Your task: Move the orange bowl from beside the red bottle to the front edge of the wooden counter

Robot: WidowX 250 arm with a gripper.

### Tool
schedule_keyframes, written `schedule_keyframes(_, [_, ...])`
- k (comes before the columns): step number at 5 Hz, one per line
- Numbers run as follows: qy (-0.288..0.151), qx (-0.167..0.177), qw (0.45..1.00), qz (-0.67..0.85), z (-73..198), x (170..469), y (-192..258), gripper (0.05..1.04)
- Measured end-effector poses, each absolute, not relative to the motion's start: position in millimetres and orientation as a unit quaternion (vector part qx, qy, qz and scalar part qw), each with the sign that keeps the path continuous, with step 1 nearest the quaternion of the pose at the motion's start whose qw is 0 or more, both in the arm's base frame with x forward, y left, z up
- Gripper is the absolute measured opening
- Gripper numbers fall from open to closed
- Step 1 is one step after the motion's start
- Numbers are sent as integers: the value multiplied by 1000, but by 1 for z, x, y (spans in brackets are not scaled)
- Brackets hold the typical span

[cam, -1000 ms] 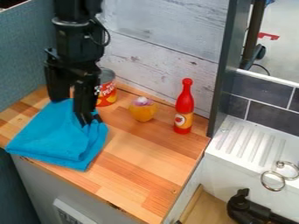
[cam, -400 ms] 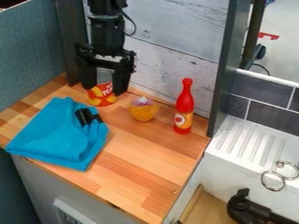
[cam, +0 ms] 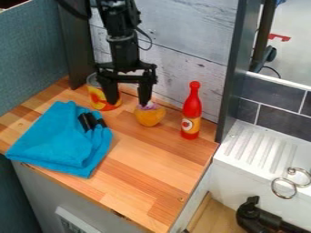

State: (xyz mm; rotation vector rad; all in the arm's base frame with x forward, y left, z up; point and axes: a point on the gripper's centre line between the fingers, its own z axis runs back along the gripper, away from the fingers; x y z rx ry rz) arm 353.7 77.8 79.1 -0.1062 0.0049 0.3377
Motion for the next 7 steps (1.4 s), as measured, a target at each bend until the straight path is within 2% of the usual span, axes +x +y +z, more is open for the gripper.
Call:
schedule_keyframes(2, [0,-75,975,211,57,377,87,1001])
schedule_keyframes(4, [10,-45,968,246,52,375,101,1001])
schedule_keyframes(5, [8,-66,969,238,41,382,96,1001])
schedule_keyframes(6, [-15,-97,966,238,41,390,93,1001])
schedule_keyframes(7, [-17,-104,966,237,33,392,94,1001])
